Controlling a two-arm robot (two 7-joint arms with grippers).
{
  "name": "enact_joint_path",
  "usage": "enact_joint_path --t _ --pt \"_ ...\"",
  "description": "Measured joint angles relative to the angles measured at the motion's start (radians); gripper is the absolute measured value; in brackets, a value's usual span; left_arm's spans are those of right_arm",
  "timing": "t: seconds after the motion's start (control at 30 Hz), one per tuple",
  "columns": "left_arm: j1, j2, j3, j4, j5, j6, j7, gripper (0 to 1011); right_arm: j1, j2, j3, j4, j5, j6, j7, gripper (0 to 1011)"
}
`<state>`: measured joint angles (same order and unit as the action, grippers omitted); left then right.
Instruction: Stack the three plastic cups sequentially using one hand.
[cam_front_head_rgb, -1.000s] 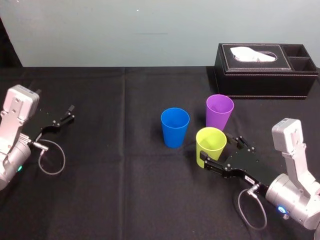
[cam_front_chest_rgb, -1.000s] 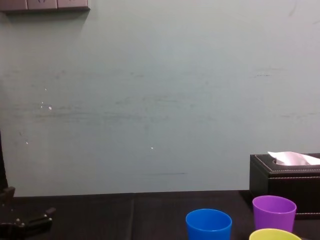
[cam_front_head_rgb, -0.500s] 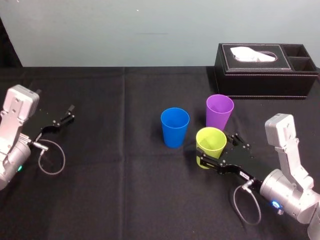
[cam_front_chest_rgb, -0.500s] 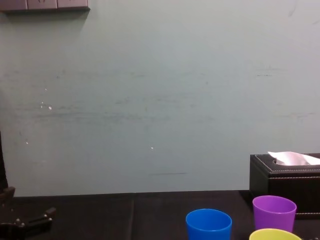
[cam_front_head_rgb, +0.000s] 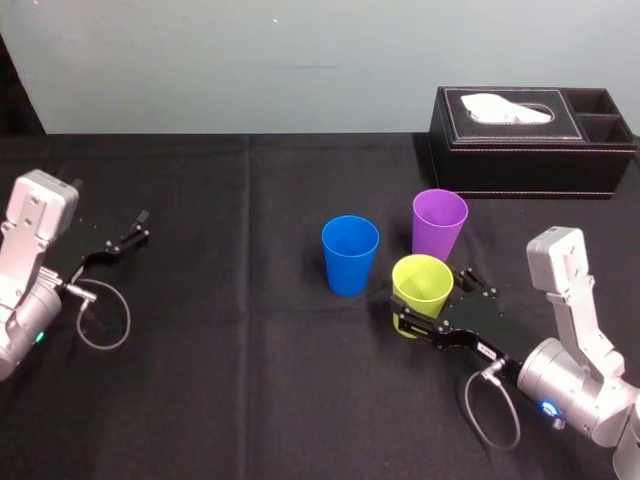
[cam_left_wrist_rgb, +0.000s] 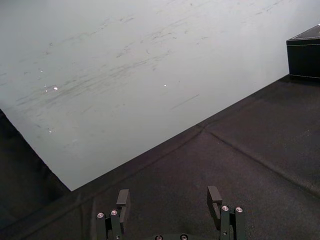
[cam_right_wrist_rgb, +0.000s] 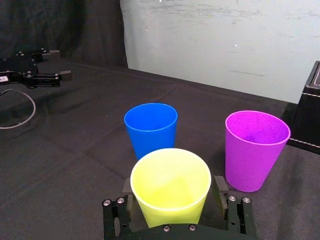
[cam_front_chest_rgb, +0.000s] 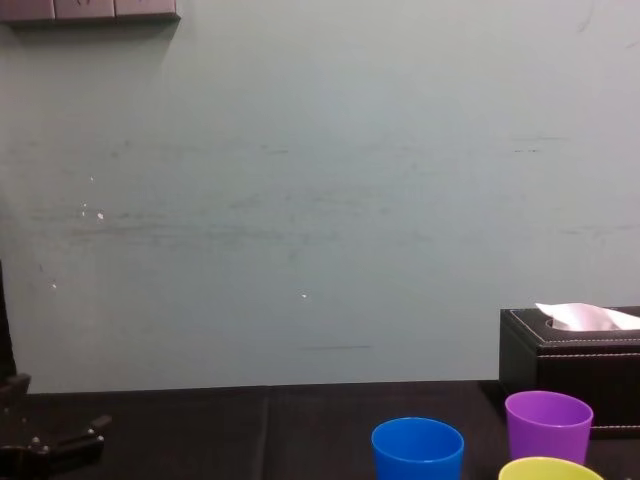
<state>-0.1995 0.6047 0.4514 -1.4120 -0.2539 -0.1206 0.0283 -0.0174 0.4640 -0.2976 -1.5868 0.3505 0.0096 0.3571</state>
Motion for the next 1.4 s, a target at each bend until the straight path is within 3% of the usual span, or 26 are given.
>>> enact_joint_path --t 0.3,0.57,0.77,1.0,1.13,1.4 --pt "0.0 0.0 0.0 0.0 0.0 0.0 0.0 1011 -0.001 0.001 0.0 -0.002 0.001 -0.002 -0.001 784" --pt "0.0 0.0 0.0 0.0 0.0 0.0 0.0 1011 -0.002 0.002 0.0 -0.002 0.002 -0.003 -0.002 741" --pt "0.0 0.0 0.0 0.0 0.0 0.0 0.0 1011 -0.007 0.012 0.012 -0.039 -0.009 -0.016 0.011 735" --pt "0.0 0.0 0.0 0.0 0.0 0.0 0.0 1011 0.011 0.025 0.034 -0.089 0.003 0.03 0.026 735" --pt "0.0 0.0 0.0 0.0 0.0 0.0 0.0 1011 0.042 0.032 0.038 -0.118 0.025 0.083 0.038 735" --pt "0.0 0.0 0.0 0.0 0.0 0.0 0.0 1011 0.132 0.027 0.001 -0.119 0.051 0.165 0.054 735"
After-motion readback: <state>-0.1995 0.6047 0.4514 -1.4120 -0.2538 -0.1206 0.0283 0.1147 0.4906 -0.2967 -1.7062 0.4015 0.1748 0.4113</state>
